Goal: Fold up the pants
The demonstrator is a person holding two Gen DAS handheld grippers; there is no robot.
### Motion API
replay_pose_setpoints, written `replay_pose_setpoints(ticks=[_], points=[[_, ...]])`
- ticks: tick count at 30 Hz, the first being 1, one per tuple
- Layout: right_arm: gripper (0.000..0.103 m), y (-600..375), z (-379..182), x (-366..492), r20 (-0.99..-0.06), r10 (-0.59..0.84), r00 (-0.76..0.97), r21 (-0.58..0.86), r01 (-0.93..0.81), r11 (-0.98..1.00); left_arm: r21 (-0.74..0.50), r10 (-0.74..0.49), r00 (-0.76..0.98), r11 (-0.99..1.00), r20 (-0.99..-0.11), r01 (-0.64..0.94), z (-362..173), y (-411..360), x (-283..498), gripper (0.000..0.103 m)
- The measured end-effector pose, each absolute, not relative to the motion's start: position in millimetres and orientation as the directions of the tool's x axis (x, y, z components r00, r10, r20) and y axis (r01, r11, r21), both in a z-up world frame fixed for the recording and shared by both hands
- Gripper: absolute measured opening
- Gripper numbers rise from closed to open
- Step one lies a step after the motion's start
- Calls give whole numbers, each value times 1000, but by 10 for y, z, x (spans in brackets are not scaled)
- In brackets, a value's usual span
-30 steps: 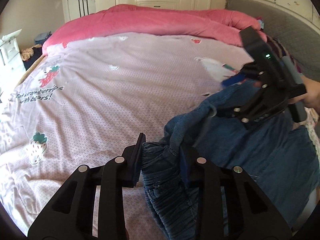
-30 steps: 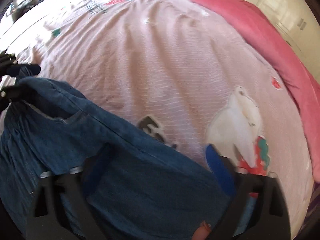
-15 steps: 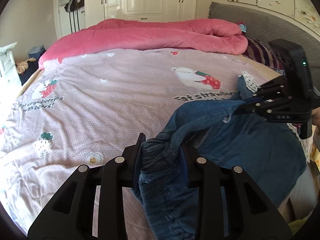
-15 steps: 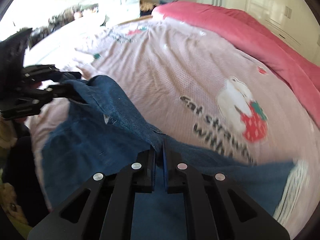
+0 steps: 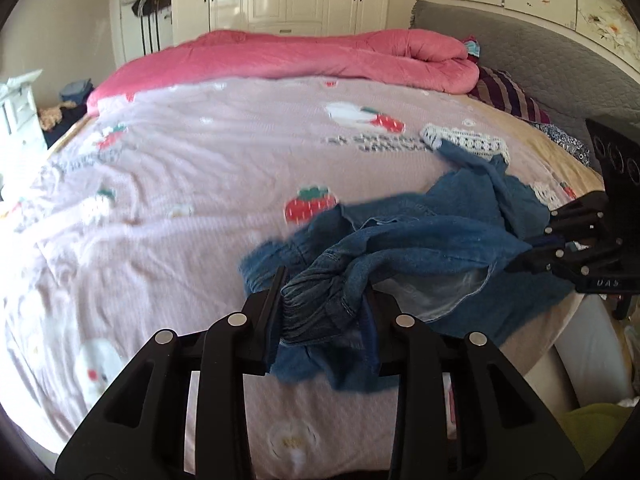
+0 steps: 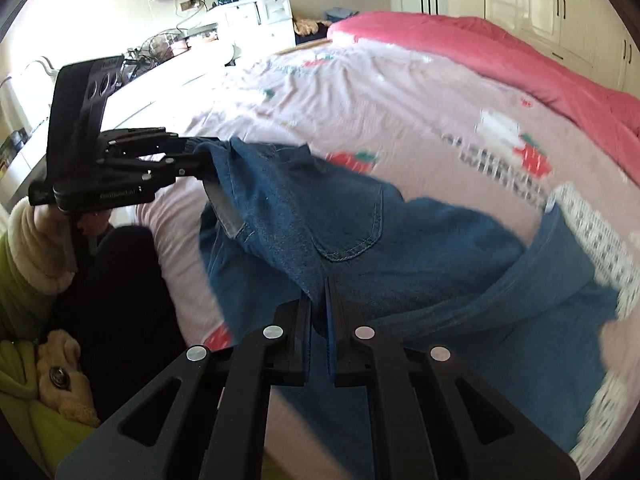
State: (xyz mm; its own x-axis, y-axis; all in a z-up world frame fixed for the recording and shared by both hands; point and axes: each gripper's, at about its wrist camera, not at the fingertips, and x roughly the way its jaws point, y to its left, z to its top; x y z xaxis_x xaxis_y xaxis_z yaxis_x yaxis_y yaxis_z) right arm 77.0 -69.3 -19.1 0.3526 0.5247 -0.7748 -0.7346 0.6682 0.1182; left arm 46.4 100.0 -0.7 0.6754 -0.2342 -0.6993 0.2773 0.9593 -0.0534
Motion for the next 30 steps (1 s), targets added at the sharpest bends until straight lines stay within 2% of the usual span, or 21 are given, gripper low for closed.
replay_pose_setpoints(ticks=[5,11,14,18,20,22,26,30], points=[[7,-690,-530,670,-801,502,326,158,-694,702,-56,-224,646,961,-729,270,-192,956,306,26],[10,-707,-559,611,-788,511,343,172,-675,718,-50,-214,643,963,-735,265,-156,971,209,32],[11,-727,-546,590,-784,515,346,176,-672,719,-65,-212,638,967,-740,246,-116,1025,184,45],[13,-758,-572,564,-770,534,349,201,-662,722,-92,-215,630,971,-746,222,-89,1129,130,52],[17,-755,-574,549,-764,543,348,210,-662,719,-98,-210,633,973,-745,208,-38,1176,75,52],[30,-745,-571,524,-755,568,326,238,-672,701,-82,-199,653,975,-731,205,61,1206,3,54],[33,-687,-598,501,-760,562,326,222,-683,696,-73,-173,684,982,-709,173,232,1297,-80,57],[44,-682,-549,484,-755,588,291,254,-697,670,-102,-213,685,975,-697,200,328,1147,16,57]])
